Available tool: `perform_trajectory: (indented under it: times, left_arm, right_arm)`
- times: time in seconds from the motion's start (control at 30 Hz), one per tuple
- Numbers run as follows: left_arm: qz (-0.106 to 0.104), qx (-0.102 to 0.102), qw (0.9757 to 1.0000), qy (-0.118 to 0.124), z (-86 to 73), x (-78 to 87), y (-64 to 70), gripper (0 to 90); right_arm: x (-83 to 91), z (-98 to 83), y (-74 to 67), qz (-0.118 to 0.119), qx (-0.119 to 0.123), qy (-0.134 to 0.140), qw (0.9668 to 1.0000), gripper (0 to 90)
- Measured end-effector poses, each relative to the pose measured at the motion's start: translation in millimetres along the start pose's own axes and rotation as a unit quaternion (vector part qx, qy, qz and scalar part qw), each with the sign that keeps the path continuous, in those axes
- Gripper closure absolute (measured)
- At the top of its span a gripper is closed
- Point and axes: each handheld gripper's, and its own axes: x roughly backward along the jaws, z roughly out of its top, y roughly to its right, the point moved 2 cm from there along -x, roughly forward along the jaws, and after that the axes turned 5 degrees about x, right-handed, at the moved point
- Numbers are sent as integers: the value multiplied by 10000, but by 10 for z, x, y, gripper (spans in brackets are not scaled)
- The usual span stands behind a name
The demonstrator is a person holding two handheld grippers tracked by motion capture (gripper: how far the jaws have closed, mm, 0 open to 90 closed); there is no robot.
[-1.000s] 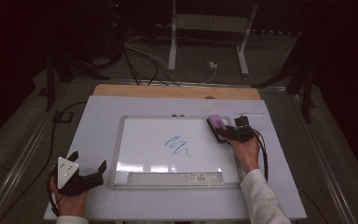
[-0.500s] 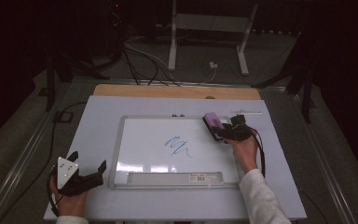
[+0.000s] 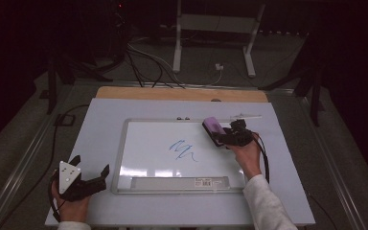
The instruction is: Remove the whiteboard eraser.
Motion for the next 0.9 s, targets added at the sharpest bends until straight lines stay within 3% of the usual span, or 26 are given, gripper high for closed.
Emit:
perform_trajectory:
  times: [0.57,0.9]
  left_arm:
    - [-4,2,10000,6,-2,6,-9,4]
    - [2,44,10000,22,-10,7,-30,4]
  right_arm:
    - [-109,-41,-332,179,622,-236,9976,411]
    - [-179,-89,-468,260,809,-354,9958,411]
